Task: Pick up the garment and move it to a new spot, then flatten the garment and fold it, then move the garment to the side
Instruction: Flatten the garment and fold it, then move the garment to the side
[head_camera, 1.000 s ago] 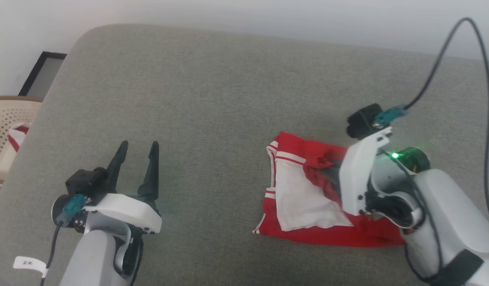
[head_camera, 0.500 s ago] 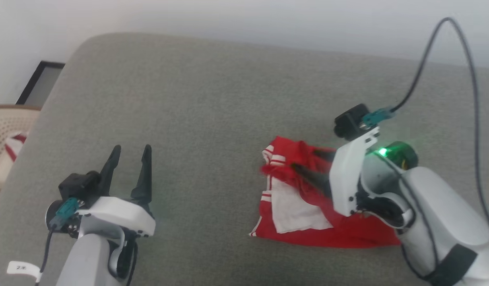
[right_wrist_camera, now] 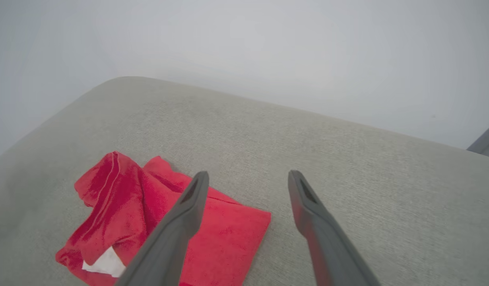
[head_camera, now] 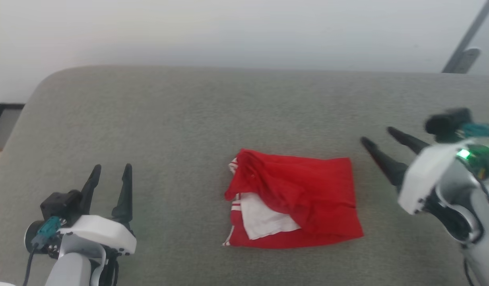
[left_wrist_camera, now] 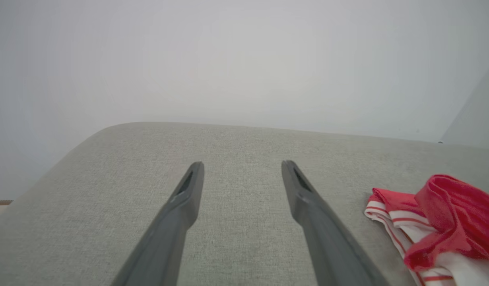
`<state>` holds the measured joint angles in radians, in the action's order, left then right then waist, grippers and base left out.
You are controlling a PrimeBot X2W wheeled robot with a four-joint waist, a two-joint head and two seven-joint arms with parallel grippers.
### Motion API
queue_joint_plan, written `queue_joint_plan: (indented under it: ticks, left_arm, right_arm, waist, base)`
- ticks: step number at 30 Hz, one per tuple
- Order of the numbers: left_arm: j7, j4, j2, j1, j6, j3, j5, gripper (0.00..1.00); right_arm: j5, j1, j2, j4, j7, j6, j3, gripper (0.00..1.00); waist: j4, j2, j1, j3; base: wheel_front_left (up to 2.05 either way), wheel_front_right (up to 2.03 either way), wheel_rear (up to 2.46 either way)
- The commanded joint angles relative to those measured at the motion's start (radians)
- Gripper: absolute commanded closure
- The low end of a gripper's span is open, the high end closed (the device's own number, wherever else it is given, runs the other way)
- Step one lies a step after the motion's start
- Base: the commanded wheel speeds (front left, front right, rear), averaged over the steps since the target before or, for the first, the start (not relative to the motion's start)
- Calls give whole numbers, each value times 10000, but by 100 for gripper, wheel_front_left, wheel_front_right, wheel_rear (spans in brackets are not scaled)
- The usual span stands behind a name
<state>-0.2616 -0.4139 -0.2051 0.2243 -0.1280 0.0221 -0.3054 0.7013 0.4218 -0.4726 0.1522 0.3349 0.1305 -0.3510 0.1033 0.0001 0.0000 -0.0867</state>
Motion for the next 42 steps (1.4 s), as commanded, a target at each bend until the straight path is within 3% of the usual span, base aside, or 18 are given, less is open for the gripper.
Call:
queue_joint_plan:
  ticks: [1,11,22,30,42]
  left_arm:
    - [-42,50,-52,-211,-22,30,-40,0]
    - [-42,107,-317,-649,-24,270,-64,0]
    - [-42,184,-484,-1167,-25,461,71,0]
    - [-42,240,-386,-1466,-25,753,171,0]
    - [-42,331,-239,-1578,-26,831,453,0]
  right_arm:
    - [-210,-386,-104,-66,-528,3,277,0]
    - [-1169,-1916,-300,234,-2891,1,1722,0]
    - [-2233,-3408,305,765,-4696,1,3287,0]
    - [-2500,-3970,785,818,-5109,1,3603,0]
    - [-2561,-4140,874,678,-4969,1,3677,0]
  waist:
    - [-326,-1,0,193]
    - [-944,-1,0,554]
    - [-1284,-1,0,856]
    - [-1425,-1,0,918]
    - [-1332,-1,0,905]
  base:
    - [0,0,0]
    - [0,0,0]
    - [0,0,0]
    - [0,0,0]
    - [0,0,0]
